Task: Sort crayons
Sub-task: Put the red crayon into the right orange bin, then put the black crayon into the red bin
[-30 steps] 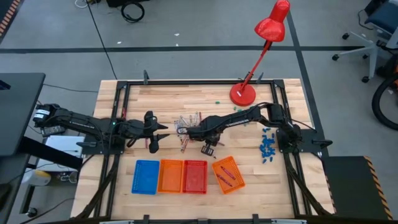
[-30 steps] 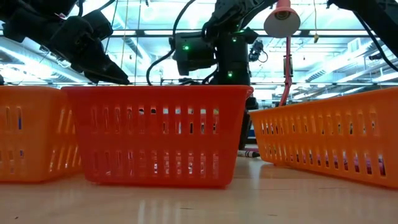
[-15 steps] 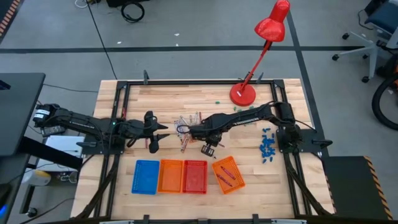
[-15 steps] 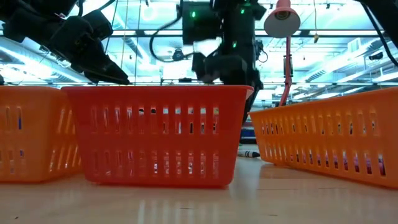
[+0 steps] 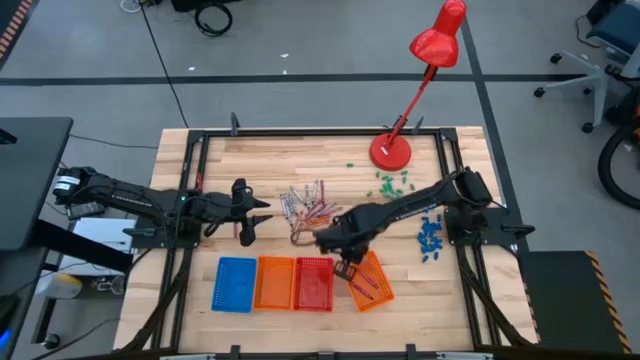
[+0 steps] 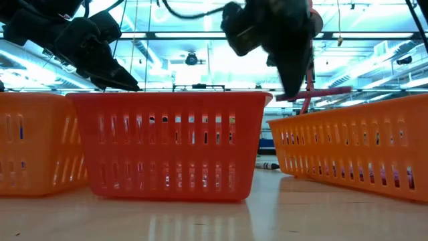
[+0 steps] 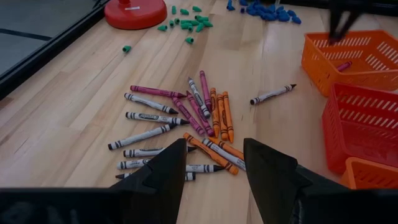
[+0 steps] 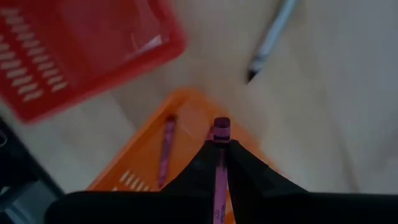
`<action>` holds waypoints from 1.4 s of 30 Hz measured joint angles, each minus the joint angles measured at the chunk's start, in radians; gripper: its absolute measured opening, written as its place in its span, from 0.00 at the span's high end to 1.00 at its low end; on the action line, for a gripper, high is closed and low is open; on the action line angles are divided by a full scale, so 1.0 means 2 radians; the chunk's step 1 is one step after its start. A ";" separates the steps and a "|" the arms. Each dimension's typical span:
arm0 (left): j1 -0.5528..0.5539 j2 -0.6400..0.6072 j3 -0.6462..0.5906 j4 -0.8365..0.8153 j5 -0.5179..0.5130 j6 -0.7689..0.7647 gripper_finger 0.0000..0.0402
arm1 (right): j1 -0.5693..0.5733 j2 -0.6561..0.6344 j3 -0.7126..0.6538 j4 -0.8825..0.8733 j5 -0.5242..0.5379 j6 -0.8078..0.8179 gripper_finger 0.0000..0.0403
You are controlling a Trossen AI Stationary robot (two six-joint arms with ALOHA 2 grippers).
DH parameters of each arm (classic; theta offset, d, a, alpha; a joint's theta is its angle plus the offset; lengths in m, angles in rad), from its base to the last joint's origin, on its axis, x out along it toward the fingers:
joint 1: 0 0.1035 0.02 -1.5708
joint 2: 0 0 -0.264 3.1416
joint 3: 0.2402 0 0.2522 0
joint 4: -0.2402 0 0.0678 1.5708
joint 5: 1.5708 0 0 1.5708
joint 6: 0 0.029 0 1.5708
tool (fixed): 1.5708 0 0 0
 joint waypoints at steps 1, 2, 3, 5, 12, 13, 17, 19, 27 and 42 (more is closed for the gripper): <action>0.000 0.000 0.000 0.000 0.000 0.000 0.57 | 0.008 0.000 -0.002 0.001 -0.001 0.009 0.92; 0.000 0.000 0.000 0.000 0.000 -0.001 0.57 | 0.015 0.000 -0.004 -0.001 -0.002 0.017 0.92; 0.000 0.000 0.000 0.000 0.000 -0.001 0.57 | 0.022 0.001 -0.005 -0.004 -0.002 0.025 0.91; 0.000 0.000 0.000 0.000 0.000 -0.003 0.57 | 0.034 0.001 -0.008 -0.003 -0.003 0.040 0.90; 0.000 0.000 0.000 0.000 0.000 -0.010 0.57 | 0.058 0.001 -0.026 -0.003 -0.010 0.078 0.82; 0.000 0.000 0.000 0.000 0.000 -0.010 0.57 | 0.059 0.001 -0.027 -0.003 -0.014 0.079 0.81; 0.000 0.000 0.000 0.000 0.000 -0.013 0.57 | 0.053 0.001 -0.015 -0.016 -0.012 0.072 0.78; 0.000 0.000 0.000 0.000 0.000 -0.013 0.57 | 0.046 0.001 -0.001 -0.032 0.017 0.066 0.77; 0.000 0.000 0.000 0.000 0.000 -0.014 0.57 | 0.000 0.001 0.017 -0.021 0.103 0.034 0.77; 0.000 0.000 0.000 0.003 0.000 -0.013 0.57 | -0.062 0.092 0.018 0.066 0.066 -0.049 0.77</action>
